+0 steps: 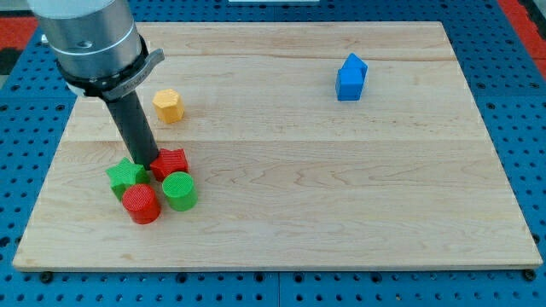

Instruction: Push the green star into the red circle

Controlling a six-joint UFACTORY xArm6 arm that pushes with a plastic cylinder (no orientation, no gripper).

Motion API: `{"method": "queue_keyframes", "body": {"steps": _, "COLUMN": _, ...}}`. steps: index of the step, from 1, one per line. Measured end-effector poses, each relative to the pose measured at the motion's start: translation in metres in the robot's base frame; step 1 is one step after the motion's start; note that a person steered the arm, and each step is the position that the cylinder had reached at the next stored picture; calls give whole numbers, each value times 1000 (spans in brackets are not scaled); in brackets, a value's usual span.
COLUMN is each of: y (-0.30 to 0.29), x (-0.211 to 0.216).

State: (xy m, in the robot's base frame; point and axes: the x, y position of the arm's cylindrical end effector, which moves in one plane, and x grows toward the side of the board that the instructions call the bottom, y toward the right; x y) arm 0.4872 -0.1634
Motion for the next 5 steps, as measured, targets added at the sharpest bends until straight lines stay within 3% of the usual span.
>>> {"method": "queue_keyframes", "body": {"steps": 1, "y": 0, "x": 1}}
{"method": "queue_keyframes", "body": {"steps": 3, "y": -72, "x": -16}}
{"method": "queue_keyframes", "body": {"steps": 5, "y": -45, "x": -25}}
